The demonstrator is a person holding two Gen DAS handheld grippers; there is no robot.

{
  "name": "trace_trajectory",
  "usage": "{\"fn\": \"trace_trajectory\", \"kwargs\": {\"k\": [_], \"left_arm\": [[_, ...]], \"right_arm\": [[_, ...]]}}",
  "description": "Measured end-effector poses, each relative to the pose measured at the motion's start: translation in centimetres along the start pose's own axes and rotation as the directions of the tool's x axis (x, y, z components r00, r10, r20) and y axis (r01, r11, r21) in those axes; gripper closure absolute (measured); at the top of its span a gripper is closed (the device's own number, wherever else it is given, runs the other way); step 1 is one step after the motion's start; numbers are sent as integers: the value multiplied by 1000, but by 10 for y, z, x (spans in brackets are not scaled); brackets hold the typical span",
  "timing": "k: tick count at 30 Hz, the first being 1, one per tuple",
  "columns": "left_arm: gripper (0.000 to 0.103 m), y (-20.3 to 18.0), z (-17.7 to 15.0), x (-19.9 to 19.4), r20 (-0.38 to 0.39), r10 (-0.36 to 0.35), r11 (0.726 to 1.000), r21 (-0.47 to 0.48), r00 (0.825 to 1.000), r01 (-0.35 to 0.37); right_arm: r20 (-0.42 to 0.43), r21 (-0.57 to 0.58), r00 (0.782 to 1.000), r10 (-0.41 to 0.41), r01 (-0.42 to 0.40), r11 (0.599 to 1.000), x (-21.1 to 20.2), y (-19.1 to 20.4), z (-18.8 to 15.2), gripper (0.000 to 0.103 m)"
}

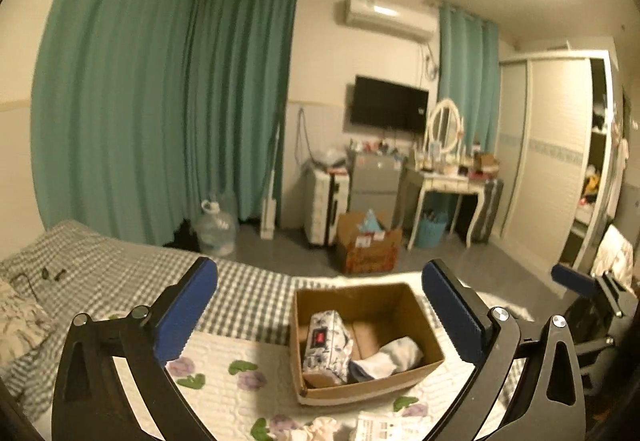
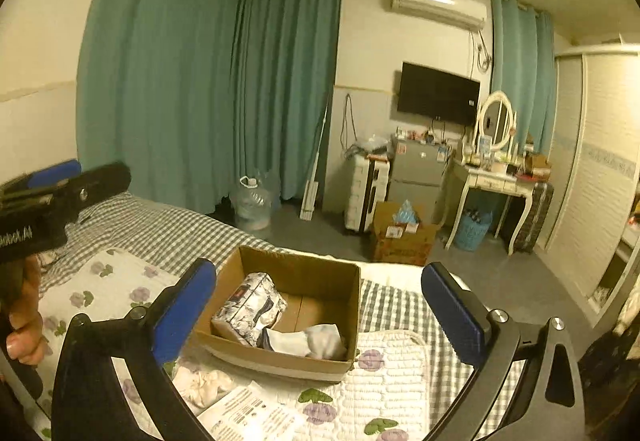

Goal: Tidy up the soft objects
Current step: 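Grasp the lace cloth with the left tool while the right tool grasps the white towel bag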

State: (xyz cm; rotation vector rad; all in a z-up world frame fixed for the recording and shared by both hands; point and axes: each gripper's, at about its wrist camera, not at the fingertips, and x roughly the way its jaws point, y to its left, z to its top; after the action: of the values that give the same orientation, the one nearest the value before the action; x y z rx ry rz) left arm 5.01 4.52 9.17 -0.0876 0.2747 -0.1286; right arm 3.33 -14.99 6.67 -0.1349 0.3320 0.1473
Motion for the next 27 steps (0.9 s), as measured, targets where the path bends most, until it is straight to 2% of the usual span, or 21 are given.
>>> {"fn": "trace_trajectory", "kwargs": {"k": [6, 10, 14, 16, 19, 22, 27], "left_arm": [[0, 7, 3, -26, 37, 23, 1000, -10, 999, -23], [0, 13, -4, -38, 54, 44, 999, -11, 998, -44], [0, 21, -18, -39, 85, 126, 992, 17, 988, -127], [0, 28, -28, -32, 53, 139, 990, 21, 989, -140], [0, 38, -41, -20, 19, 95, 996, -1, 995, -95], [0, 43, -53, -2, -34, 105, 994, 10, 994, -105], [0, 49, -70, 20, -114, 80, 997, 9, 990, -80]], "right_arm": [[43, -26, 998, -43, 44, 999, -40, 20, 4, 0], [47, 9, 998, -31, 30, 999, -55, 23, 5, 0], [30, 16, 999, -21, 21, 1000, -57, 27, 1, 0], [21, 20, 1000, -23, 22, 1000, -55, 32, -6, 0], [-9, 45, 1000, -12, 13, 999, -47, 34, -19, 0], [-61, 72, 998, -18, 22, 997, -32, 35, -39, 0], [-147, 83, 989, -26, 39, 996, -4, 39, -71, 0]]}}
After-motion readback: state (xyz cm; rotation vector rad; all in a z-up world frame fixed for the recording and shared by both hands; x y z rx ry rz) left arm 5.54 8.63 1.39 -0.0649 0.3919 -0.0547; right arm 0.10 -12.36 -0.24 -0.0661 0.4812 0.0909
